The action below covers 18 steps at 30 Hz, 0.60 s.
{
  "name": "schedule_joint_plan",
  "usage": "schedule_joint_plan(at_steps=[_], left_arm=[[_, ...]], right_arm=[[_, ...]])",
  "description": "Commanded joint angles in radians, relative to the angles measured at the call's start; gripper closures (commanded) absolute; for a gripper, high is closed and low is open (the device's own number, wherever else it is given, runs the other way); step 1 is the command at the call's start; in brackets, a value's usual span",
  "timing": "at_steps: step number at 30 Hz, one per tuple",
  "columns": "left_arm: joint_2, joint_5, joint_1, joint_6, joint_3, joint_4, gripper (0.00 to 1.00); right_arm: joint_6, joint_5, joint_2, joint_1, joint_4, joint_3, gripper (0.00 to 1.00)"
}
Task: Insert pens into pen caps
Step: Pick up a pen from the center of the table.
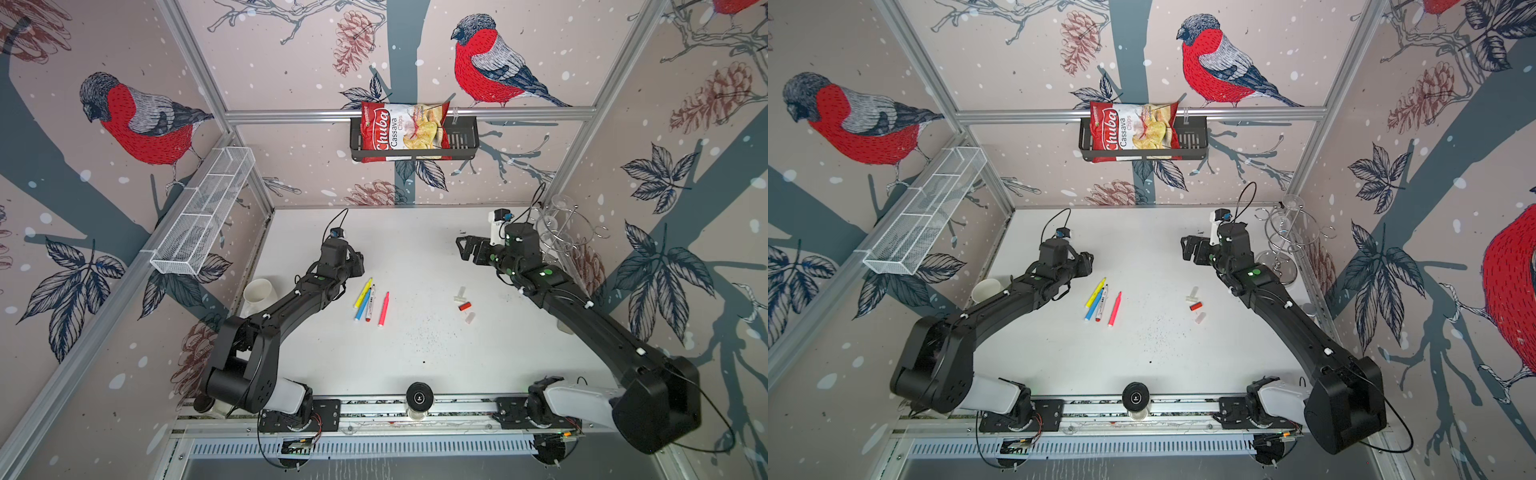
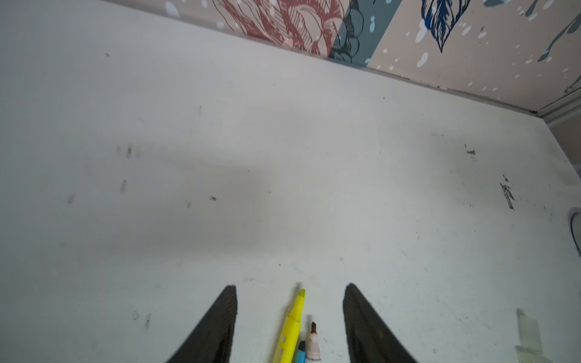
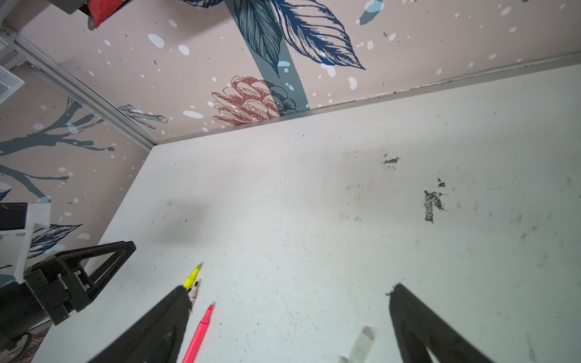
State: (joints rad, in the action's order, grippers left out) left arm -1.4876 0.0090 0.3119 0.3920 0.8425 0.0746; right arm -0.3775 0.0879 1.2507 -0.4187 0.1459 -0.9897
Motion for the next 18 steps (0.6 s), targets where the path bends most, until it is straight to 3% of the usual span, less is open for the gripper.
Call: schedule_joint_plan(at_steps=[1, 12, 18], left_arm=[[-0.035, 0.065, 0.0, 0.02, 0.01, -0.064, 0.47], [-0.17, 0.114, 0.001, 0.043, 0.002, -0.128, 0.58], [-0.142, 0.125, 0.002, 0.045, -0.047, -0.101, 0.58]], right_arm=[[-0.02, 0.011, 0.03, -0.025, 0.01, -0.004, 0.01], [-0.05, 0.021, 0.022, -0.057, -0.007, 0.068, 0.01], [-0.059, 0.019, 0.007, -0.064, -0.029, 0.109, 0.0]])
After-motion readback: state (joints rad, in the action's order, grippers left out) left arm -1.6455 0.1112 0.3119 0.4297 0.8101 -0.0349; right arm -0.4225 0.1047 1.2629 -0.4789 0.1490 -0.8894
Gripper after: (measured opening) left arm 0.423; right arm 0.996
